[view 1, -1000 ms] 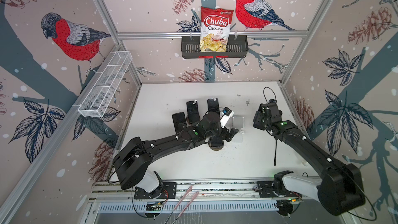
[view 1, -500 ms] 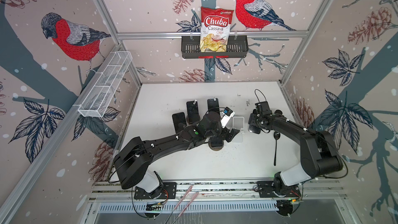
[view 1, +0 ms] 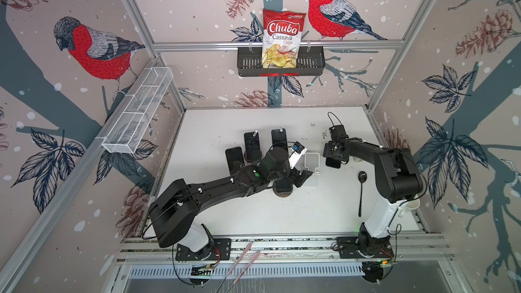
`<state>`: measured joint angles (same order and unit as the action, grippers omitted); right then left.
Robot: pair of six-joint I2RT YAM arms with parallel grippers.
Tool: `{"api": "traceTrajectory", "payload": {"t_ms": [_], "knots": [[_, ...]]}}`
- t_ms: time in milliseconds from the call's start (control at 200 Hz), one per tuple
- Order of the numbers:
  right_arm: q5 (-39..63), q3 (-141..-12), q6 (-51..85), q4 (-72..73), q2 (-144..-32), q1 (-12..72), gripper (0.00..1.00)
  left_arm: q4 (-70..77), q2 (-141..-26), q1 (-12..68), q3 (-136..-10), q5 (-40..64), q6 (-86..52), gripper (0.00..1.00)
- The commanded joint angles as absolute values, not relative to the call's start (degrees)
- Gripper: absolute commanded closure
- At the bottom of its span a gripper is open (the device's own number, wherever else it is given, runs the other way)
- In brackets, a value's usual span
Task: Remove the phone from the phone stand
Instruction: Place the phone at the top-right of the table.
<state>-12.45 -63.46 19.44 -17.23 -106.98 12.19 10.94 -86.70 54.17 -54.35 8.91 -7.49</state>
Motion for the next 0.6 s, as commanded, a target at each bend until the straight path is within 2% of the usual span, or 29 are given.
{"api": "traceTrajectory", "payload": {"t_ms": [0,280,591], "knots": [[-16.0,-65.6,16.1,-19.6,-109.8,11.6,0.37,12.3,-86.9,54.3,-54.2,8.8,-6.9,0.06],[-19.2,-69.9,10.8,-20.8,-116.0,10.6,0.35,12.0,-86.9,54.3,-54.5,8.4,-6.4,0.06],[-16.9,-70.8,8.4,-21.6,-117.8,10.7,0.31,11.9,-87.7,54.3,-55.0,8.4,-6.3,0.06]]}}
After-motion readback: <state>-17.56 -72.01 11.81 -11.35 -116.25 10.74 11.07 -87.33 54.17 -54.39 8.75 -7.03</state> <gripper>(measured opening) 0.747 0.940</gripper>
